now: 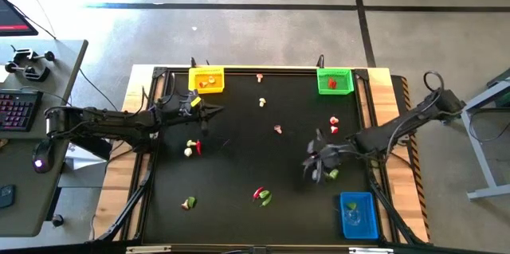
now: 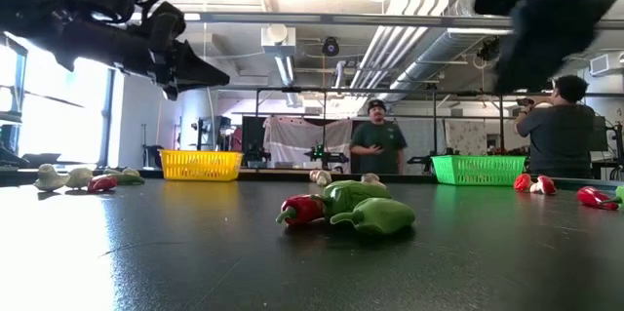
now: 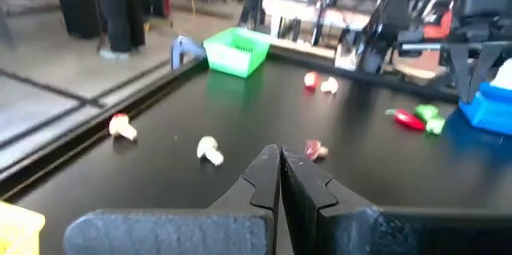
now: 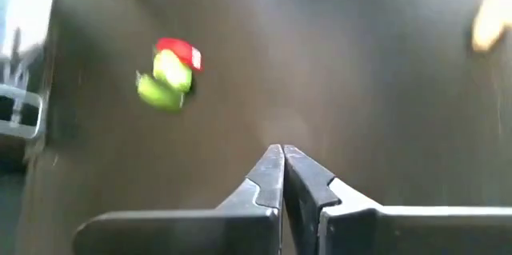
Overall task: Sort produce into baskets
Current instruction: Put the brown mushroom into the yellow bin
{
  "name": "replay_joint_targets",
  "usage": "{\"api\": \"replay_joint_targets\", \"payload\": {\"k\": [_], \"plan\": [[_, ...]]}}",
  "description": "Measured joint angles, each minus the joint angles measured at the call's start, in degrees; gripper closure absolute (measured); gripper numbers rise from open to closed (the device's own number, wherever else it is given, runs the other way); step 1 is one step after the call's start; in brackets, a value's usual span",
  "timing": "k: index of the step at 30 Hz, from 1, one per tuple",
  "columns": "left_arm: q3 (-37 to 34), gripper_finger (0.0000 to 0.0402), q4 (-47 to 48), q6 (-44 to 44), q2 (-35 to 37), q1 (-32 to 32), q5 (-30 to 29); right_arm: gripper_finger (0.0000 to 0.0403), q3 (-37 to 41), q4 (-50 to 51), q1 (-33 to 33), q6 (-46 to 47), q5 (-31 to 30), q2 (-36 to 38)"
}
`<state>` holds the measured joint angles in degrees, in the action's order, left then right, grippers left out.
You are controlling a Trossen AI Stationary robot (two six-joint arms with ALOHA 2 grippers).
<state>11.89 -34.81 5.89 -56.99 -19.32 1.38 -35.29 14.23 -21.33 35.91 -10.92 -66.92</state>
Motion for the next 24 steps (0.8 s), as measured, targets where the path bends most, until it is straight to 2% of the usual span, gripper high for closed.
{"api": "replay_joint_targets", "payload": {"k": [3, 5, 9, 12, 19, 24], "plan": [[2.45, 0.0401, 6.56, -0.45, 0.00, -0.66, 0.53, 0.0403, 4.28, -12.98, 4.49, -5.49, -1.06, -1.85], [4.38, 0.0401, 10.32, -1.53, 0.00, -0.64, 0.92, 0.0403, 6.32, -18.89, 6.69, -8.25, -4.44, -2.94], [9.09, 0.0401, 18.78, -4.01, 0.00, -0.66, 1.04, 0.0403, 8.60, -25.29, 9.94, -11.64, -13.73, -4.80], [12.08, 0.0401, 22.73, -5.05, 0.00, -0.71, 0.44, 0.0403, 9.02, -30.36, 12.21, -12.23, -15.14, -6.39], [11.39, 0.0401, 21.67, -5.07, 0.00, -0.71, -3.78, 0.0389, 9.02, -38.93, 14.93, -10.97, -14.89, -12.77], [7.56, 0.0402, 15.91, -3.50, 0.00, -0.69, -4.23, 0.0323, 6.67, -39.77, 14.96, -11.56, -17.64, -20.04]]}}
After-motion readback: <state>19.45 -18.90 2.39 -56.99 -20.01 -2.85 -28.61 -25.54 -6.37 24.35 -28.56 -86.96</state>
